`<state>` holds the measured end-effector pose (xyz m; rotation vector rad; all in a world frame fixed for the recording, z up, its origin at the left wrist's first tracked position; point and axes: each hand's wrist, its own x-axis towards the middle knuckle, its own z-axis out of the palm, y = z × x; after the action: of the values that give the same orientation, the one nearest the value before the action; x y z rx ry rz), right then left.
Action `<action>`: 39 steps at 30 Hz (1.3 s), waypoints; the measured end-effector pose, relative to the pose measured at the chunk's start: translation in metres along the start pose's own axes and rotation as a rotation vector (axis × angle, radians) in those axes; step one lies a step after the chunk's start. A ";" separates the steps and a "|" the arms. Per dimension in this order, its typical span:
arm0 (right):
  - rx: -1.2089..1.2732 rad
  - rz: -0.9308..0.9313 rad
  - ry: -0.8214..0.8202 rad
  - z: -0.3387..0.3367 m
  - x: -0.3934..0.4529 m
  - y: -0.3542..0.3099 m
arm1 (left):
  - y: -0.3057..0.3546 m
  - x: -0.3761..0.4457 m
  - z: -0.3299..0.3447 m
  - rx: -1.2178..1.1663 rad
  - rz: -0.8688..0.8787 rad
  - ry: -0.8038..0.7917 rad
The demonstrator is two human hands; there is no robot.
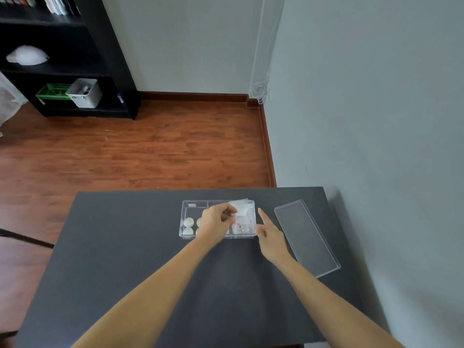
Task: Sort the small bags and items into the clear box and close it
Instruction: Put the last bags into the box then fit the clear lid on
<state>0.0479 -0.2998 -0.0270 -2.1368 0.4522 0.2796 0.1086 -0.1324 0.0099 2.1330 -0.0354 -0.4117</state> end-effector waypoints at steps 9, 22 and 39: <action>-0.275 -0.246 0.028 -0.002 0.001 0.002 | 0.002 0.014 0.016 0.553 0.154 -0.150; -0.539 -0.253 -0.021 0.000 0.004 0.002 | -0.004 0.020 0.028 0.841 0.157 0.055; -0.430 -0.212 0.368 -0.049 -0.048 0.064 | 0.051 0.030 0.077 0.573 0.443 -0.046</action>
<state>-0.0214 -0.3633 -0.0296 -2.6487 0.3927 -0.1582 0.1199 -0.2284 0.0038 2.5772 -0.7139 -0.1966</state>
